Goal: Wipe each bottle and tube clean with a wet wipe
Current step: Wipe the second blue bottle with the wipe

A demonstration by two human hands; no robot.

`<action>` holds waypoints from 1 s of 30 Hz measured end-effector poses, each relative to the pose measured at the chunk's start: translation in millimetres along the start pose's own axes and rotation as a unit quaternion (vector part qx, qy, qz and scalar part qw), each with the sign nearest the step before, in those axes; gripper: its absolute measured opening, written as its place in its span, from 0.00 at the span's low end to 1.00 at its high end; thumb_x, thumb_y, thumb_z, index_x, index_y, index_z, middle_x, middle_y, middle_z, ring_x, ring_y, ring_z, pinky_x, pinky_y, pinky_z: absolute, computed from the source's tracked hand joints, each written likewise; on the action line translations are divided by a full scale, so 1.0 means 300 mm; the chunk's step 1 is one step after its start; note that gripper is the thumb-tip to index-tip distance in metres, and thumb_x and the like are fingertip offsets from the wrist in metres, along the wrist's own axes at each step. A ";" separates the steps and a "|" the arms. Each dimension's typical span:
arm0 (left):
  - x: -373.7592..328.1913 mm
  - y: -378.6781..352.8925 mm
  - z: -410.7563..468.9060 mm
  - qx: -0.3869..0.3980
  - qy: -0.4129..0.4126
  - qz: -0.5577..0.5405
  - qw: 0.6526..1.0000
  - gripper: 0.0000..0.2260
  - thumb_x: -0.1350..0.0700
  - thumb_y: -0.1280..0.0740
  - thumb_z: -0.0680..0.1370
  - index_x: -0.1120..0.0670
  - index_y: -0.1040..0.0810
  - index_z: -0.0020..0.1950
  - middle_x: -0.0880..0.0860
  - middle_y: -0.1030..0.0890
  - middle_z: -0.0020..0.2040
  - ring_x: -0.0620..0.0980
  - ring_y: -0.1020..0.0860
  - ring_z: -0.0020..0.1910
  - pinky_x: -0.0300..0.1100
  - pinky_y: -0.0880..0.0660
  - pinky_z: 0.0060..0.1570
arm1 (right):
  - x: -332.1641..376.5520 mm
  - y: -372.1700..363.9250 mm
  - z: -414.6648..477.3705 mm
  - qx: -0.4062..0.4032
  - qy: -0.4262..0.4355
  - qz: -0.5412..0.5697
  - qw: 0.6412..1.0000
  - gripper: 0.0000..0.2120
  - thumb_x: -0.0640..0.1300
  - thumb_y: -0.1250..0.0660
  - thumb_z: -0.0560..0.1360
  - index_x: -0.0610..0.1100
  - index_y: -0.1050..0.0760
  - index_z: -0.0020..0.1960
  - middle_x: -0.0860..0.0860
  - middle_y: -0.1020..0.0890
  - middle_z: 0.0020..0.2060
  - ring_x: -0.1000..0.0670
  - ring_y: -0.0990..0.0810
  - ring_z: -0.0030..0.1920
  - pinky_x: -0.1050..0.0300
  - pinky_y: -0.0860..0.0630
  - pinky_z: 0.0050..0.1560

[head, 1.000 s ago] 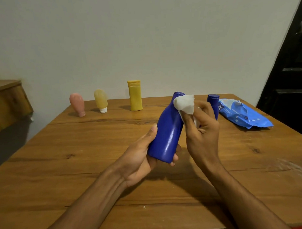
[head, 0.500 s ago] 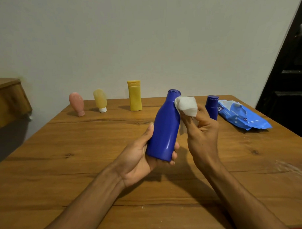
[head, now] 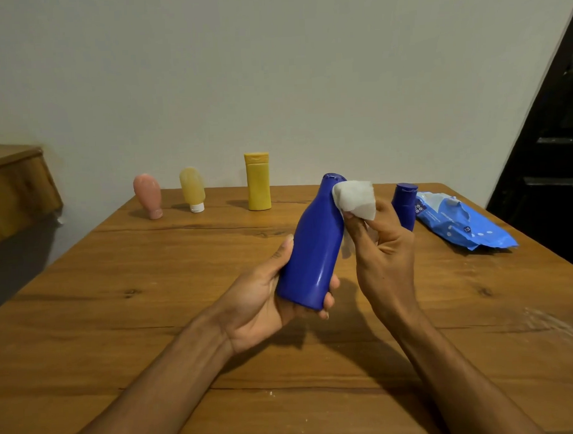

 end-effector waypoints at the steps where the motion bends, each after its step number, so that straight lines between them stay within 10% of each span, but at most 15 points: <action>1: -0.002 0.000 -0.001 0.003 0.005 0.000 1.000 0.26 0.44 0.42 0.80 0.59 0.32 0.72 0.63 0.20 0.51 0.56 0.20 0.46 0.48 0.20 0.46 | -0.001 0.002 0.002 -0.004 0.002 -0.009 1.000 0.11 0.41 0.37 0.78 0.56 0.25 0.55 0.51 0.22 0.53 0.54 0.22 0.54 0.66 0.25 0.49; 13: -0.011 -0.002 0.011 -0.031 -0.061 -0.038 0.997 0.24 0.44 0.45 0.82 0.57 0.31 0.73 0.63 0.21 0.52 0.56 0.20 0.47 0.48 0.21 0.46 | -0.019 -0.002 -0.012 0.067 0.005 -0.042 0.997 0.10 0.44 0.33 0.75 0.58 0.22 0.53 0.58 0.21 0.51 0.50 0.24 0.57 0.49 0.24 0.54; 20: 0.002 -0.007 0.020 -0.077 -0.067 0.020 0.995 0.24 0.44 0.43 0.80 0.57 0.30 0.71 0.64 0.21 0.54 0.57 0.20 0.47 0.50 0.22 0.47 | -0.035 0.005 -0.004 -0.001 0.017 -0.136 0.991 0.05 0.43 0.31 0.75 0.50 0.20 0.50 0.54 0.24 0.53 0.56 0.28 0.56 0.67 0.29 0.50; 24: 0.000 -0.003 0.034 -0.117 -0.132 -0.002 0.984 0.21 0.47 0.43 0.81 0.55 0.28 0.70 0.62 0.22 0.64 0.58 0.21 0.58 0.55 0.24 0.58 | -0.040 -0.018 -0.036 0.093 0.096 -0.176 0.975 0.07 0.48 0.35 0.72 0.50 0.20 0.47 0.65 0.28 0.47 0.56 0.26 0.54 0.45 0.25 0.49; 30: 0.009 -0.005 0.039 -0.179 -0.135 0.024 0.974 0.19 0.47 0.43 0.82 0.55 0.26 0.68 0.62 0.20 0.61 0.58 0.19 0.53 0.53 0.21 0.48 | -0.050 -0.002 -0.024 0.064 0.065 -0.175 0.980 0.06 0.49 0.34 0.71 0.49 0.20 0.44 0.65 0.25 0.43 0.55 0.23 0.50 0.41 0.23 0.45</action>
Point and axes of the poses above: each hand's wrist, its own z-axis towards the middle knuckle, its own y-axis out of the back of the hand, x = y × z, the point moved 1 cm from there along z, towards the middle knuckle
